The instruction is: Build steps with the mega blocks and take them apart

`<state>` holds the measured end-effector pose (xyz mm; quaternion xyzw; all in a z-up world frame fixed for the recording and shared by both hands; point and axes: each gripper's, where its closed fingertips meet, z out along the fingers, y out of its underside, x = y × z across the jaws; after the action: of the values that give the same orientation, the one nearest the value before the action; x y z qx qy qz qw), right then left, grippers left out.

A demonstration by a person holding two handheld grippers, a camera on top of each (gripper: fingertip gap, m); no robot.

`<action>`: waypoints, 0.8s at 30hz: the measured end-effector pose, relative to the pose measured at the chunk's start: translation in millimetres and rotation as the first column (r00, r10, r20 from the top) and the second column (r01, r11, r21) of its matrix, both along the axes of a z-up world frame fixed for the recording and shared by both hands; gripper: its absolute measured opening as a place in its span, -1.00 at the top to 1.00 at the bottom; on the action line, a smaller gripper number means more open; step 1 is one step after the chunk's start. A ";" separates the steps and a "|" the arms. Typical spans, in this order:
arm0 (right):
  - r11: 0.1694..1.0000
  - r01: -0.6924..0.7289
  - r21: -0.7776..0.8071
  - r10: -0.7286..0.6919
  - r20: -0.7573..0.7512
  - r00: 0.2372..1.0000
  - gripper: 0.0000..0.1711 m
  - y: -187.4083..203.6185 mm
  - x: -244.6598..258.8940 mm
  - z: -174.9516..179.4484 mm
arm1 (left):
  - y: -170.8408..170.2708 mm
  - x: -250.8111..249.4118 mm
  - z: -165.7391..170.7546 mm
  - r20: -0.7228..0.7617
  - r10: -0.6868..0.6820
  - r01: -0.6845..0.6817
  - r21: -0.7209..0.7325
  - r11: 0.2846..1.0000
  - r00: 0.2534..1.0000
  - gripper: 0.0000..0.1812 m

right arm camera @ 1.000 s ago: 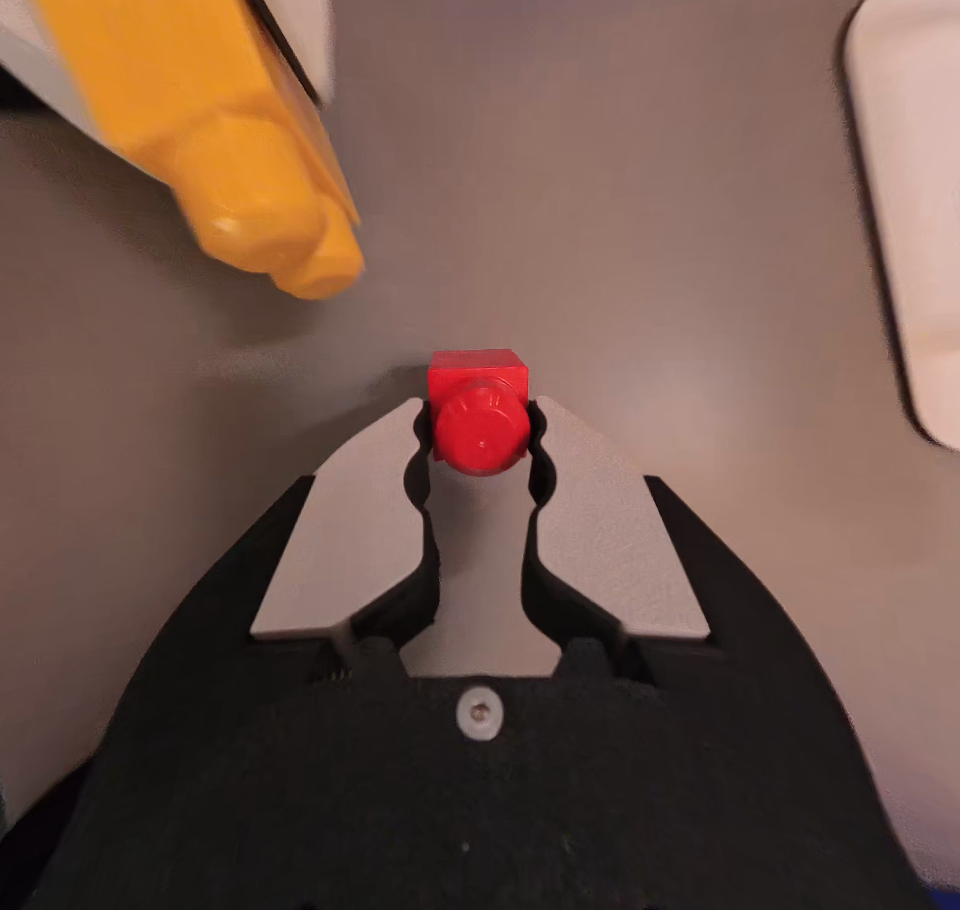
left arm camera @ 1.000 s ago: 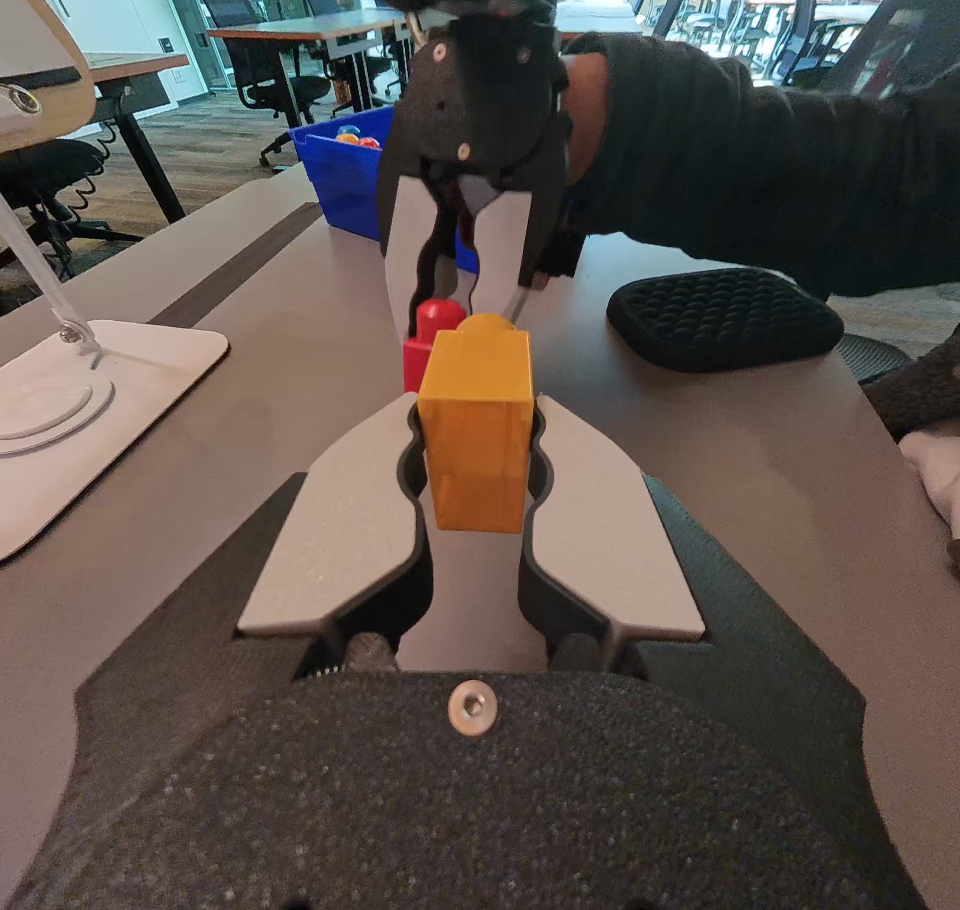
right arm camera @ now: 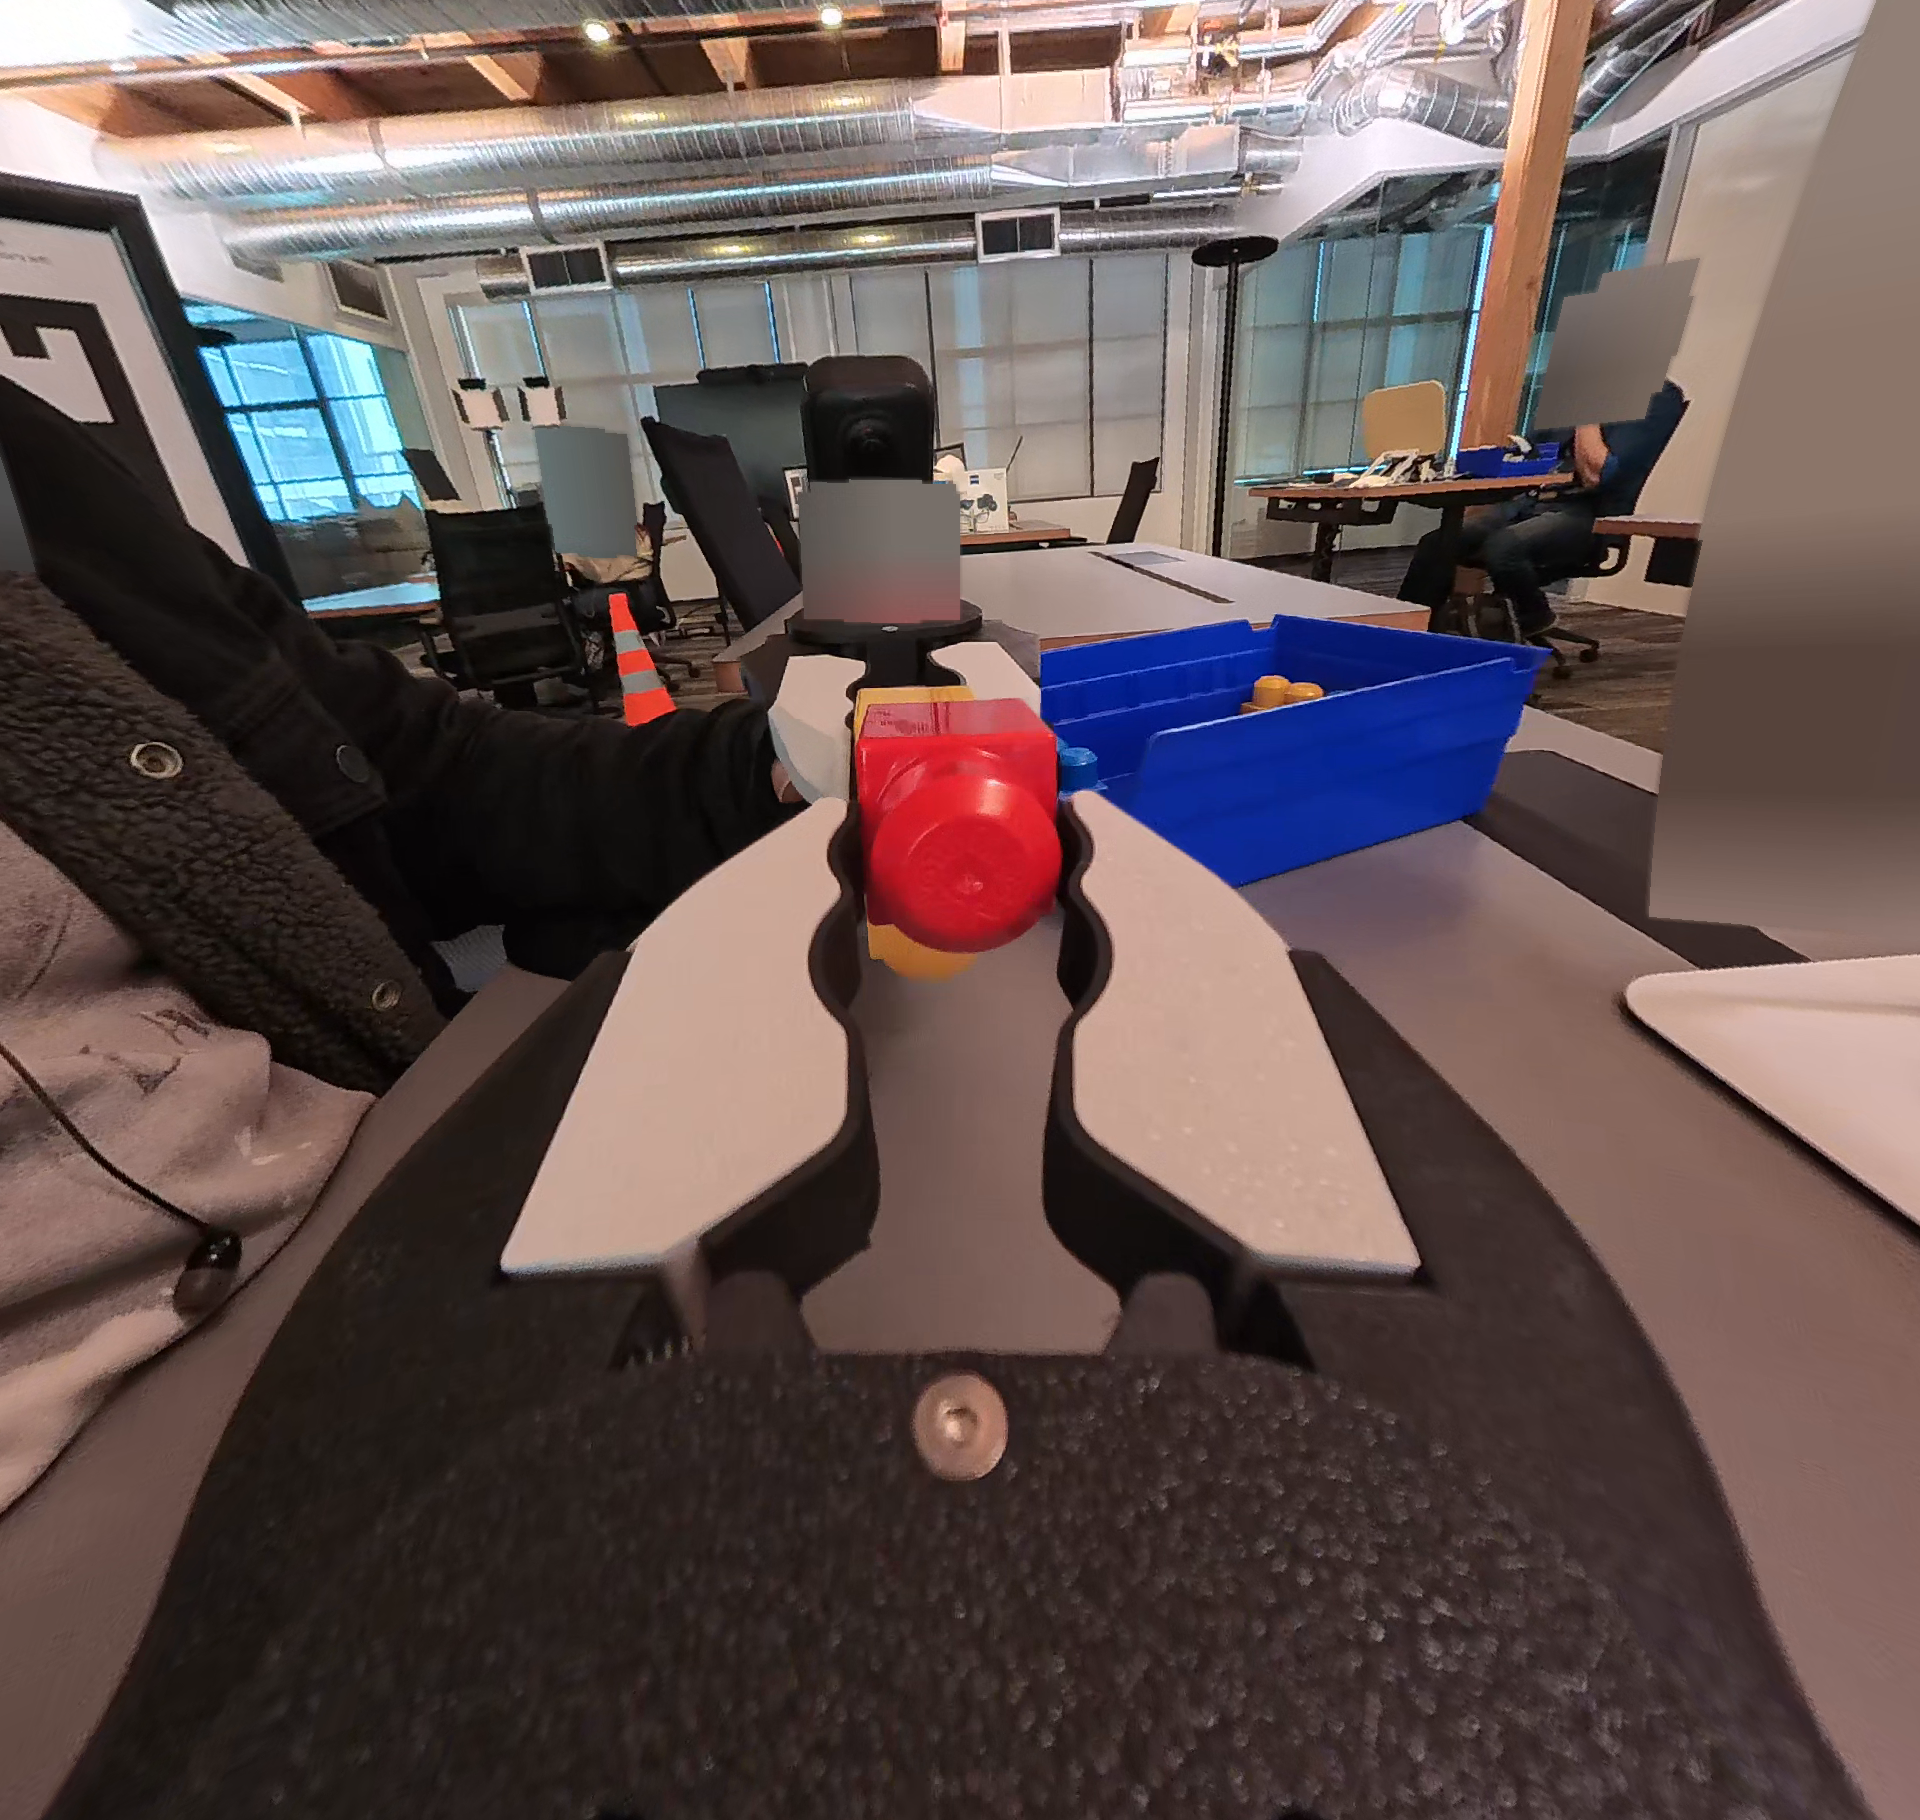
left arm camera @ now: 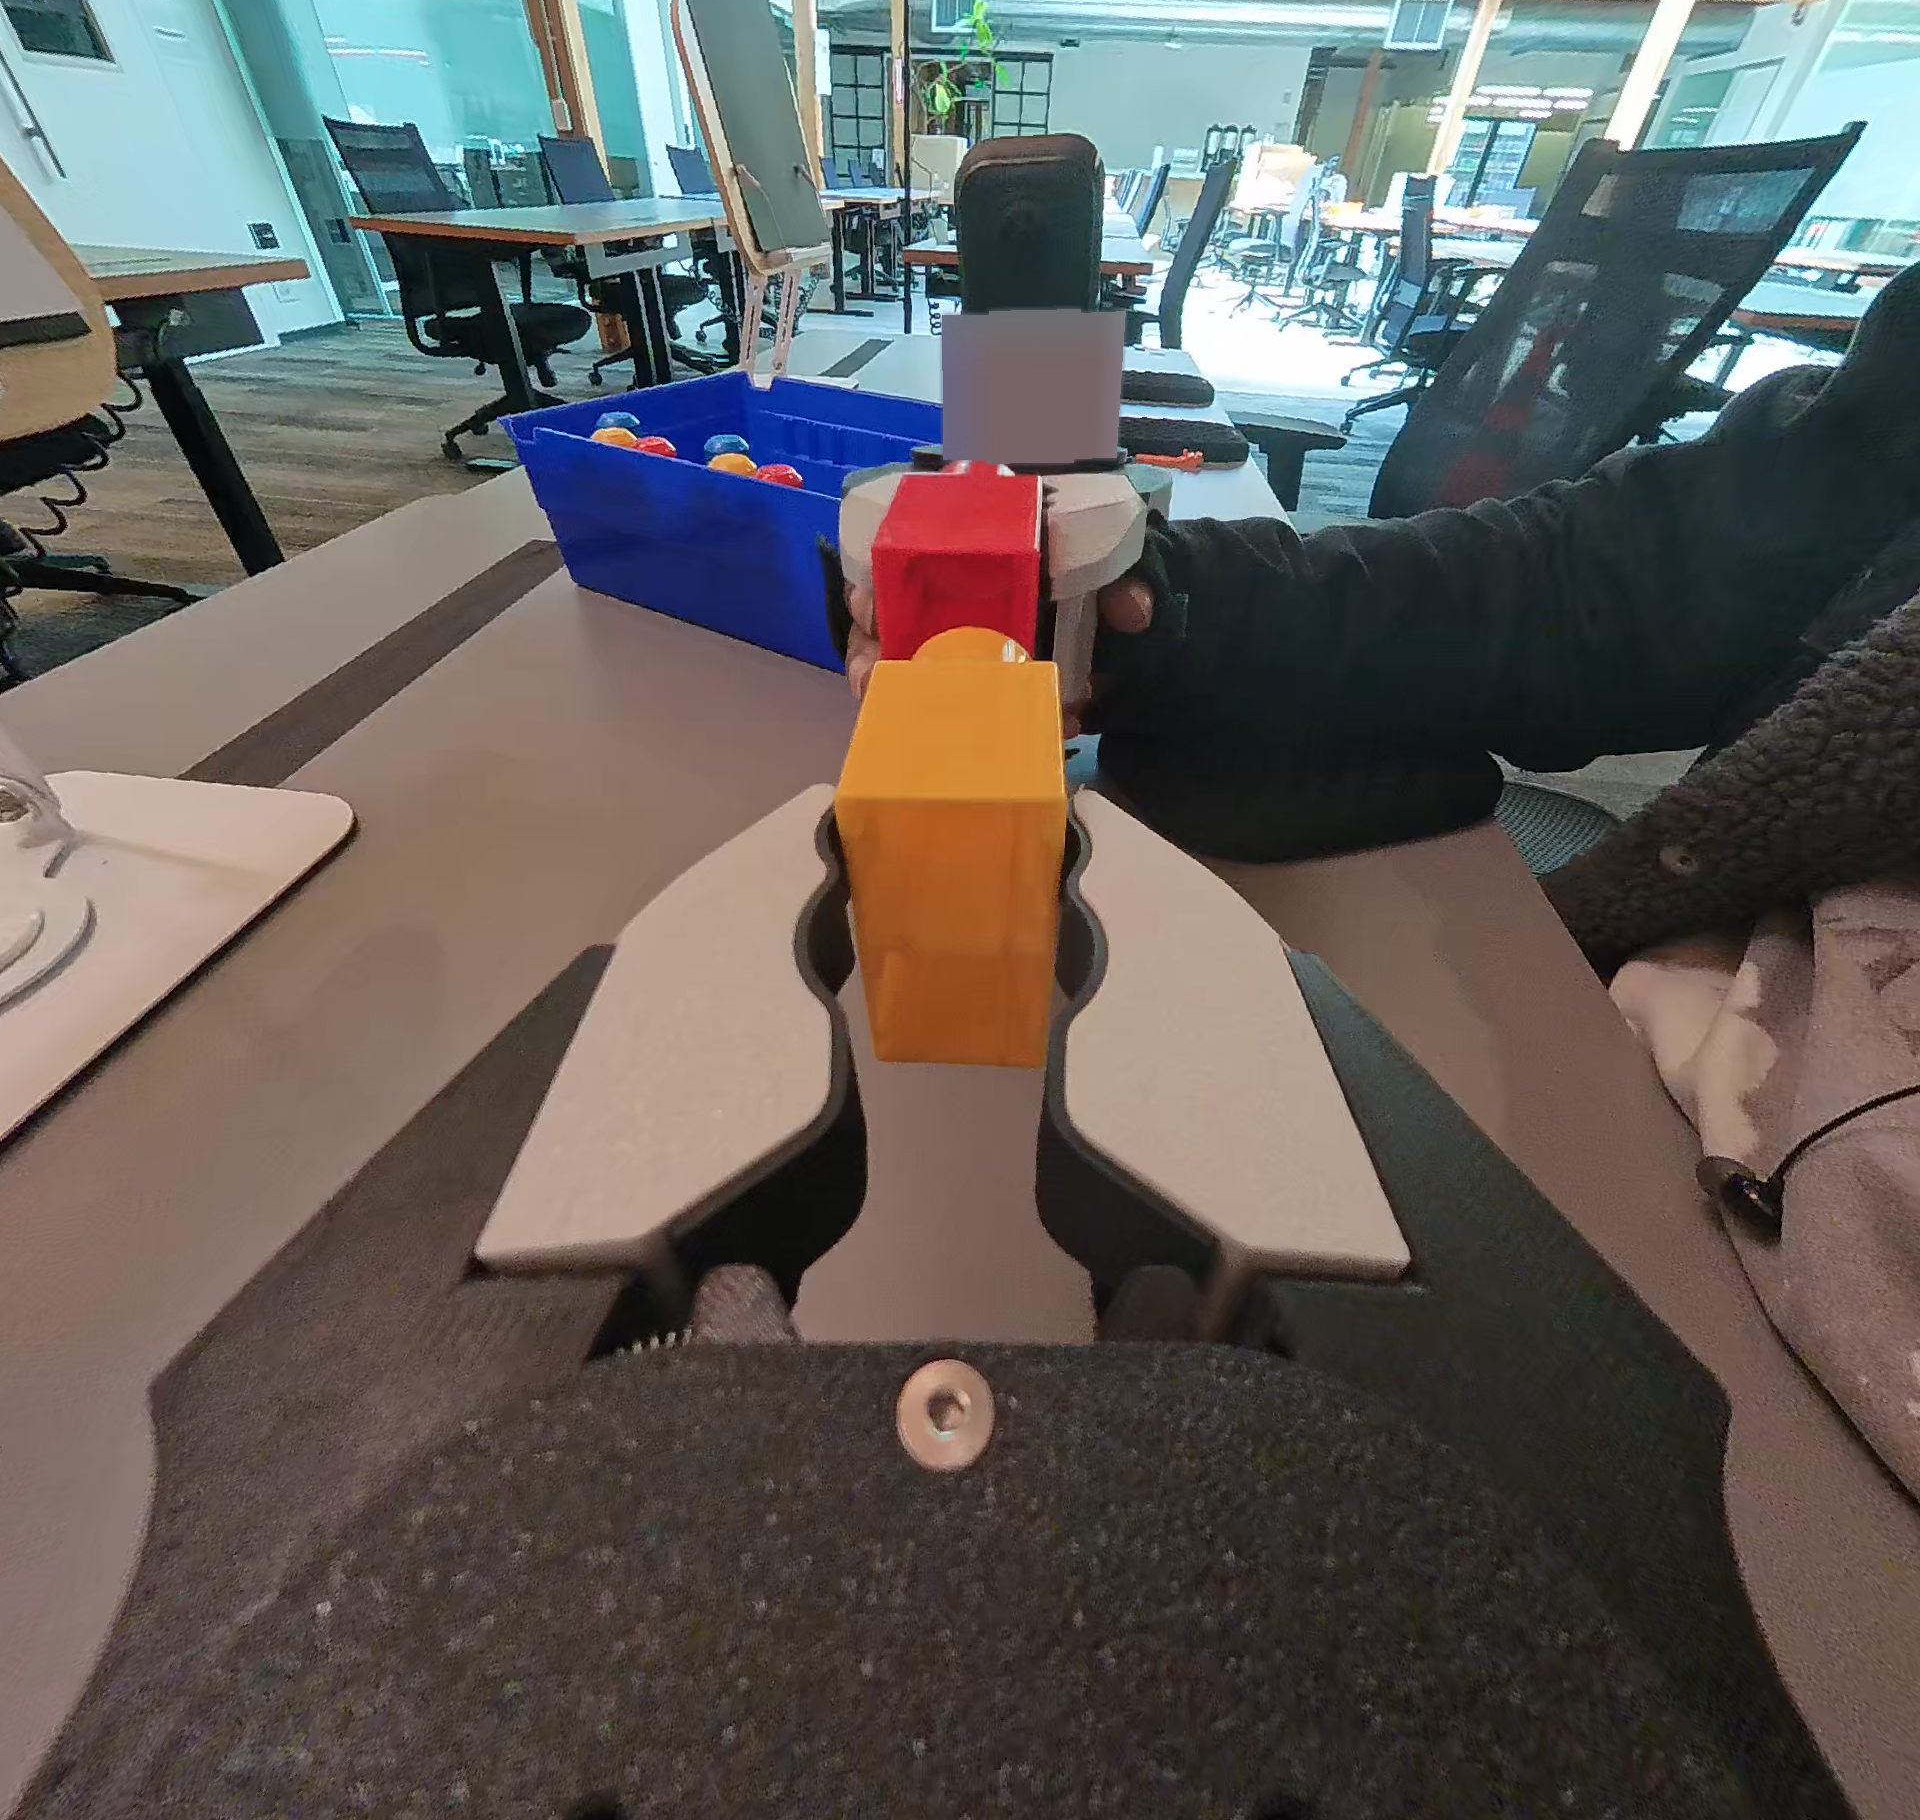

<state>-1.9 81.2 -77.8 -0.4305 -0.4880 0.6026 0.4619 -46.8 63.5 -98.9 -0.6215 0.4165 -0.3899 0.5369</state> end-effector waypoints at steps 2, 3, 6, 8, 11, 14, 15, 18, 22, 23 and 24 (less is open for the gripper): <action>1.000 -0.009 0.004 0.009 0.013 1.000 0.60 -2.8 -2.6 -2.3 | -0.9 1.3 0.1 -0.001 -0.004 0.004 0.001 1.000 1.000 0.60; 1.000 -0.012 0.004 0.012 0.018 1.000 0.60 -3.8 -3.6 -3.2 | -1.0 1.7 0.0 -0.002 -0.004 0.004 0.002 1.000 1.000 0.60; 1.000 -0.018 0.008 0.018 0.029 0.999 0.60 -6.2 -6.0 -5.6 | -1.6 2.5 0.2 0.000 -0.007 0.007 0.001 1.000 1.000 0.60; 1.000 -0.022 0.007 0.022 0.031 0.999 0.60 -7.3 -6.9 -5.8 | -1.5 2.4 0.9 0.004 -0.006 0.006 0.000 1.000 1.000 0.60; 1.000 -0.022 0.020 0.021 0.045 0.999 0.60 -9.5 -9.7 -8.4 | -1.9 3.3 0.6 0.002 -0.009 0.009 0.000 1.000 1.000 0.60; 0.999 -0.033 0.018 0.032 0.050 0.998 0.60 -13.2 -13.1 -10.1 | -2.9 5.1 -0.5 -0.001 -0.013 0.013 0.000 1.000 1.000 0.60; 0.999 -0.031 0.017 0.031 0.049 0.998 0.60 -13.1 -13.4 -10.2 | -2.8 4.7 0.2 0.004 -0.014 0.014 -0.002 1.000 1.000 0.60; 0.999 -0.027 0.023 0.025 0.060 0.998 0.60 -13.3 -14.8 -12.4 | -2.4 4.7 0.9 0.011 -0.012 0.012 -0.005 1.000 1.000 0.60; 0.999 -0.030 0.014 0.029 0.072 0.997 0.60 -14.2 -17.0 -16.1 | -2.8 4.3 -0.4 0.009 -0.018 0.018 -0.017 1.000 1.000 0.60; 0.999 -0.030 0.016 0.028 0.077 0.997 0.60 -14.2 -17.4 -17.0 | -2.8 4.2 -1.3 0.002 -0.017 0.017 -0.015 1.000 1.000 0.60; 0.999 -0.029 0.017 0.028 0.082 0.996 0.60 -14.3 -17.7 -17.6 | -2.8 4.4 -2.7 -0.011 -0.016 0.016 -0.012 1.000 1.000 0.60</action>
<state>-19.6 67.0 -95.4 -0.4434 -0.5182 0.5865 0.4369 -42.4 60.7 -101.6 -0.6235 0.4222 -0.3933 0.5276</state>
